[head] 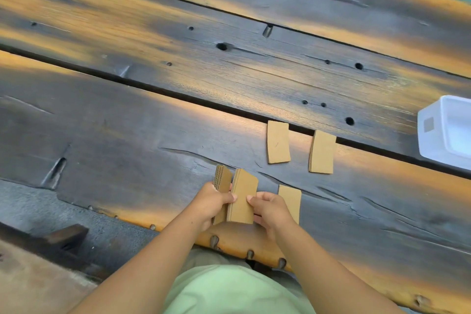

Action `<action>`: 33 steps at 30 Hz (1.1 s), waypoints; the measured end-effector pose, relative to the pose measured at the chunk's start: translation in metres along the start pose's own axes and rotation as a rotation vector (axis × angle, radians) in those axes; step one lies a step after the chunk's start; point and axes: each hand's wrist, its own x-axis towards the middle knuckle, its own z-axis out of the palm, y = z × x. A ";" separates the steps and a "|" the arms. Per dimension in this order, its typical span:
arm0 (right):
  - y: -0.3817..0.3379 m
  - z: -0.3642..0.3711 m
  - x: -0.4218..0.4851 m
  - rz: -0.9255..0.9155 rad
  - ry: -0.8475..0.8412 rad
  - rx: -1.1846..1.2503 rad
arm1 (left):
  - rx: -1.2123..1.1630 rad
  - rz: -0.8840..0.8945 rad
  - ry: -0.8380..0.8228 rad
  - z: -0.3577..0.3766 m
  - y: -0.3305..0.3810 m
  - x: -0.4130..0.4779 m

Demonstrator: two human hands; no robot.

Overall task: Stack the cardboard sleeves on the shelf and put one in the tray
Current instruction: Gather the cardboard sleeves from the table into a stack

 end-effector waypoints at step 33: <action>-0.115 -0.042 0.010 -0.322 -0.067 -0.390 | -0.169 0.010 -0.231 0.051 0.090 0.022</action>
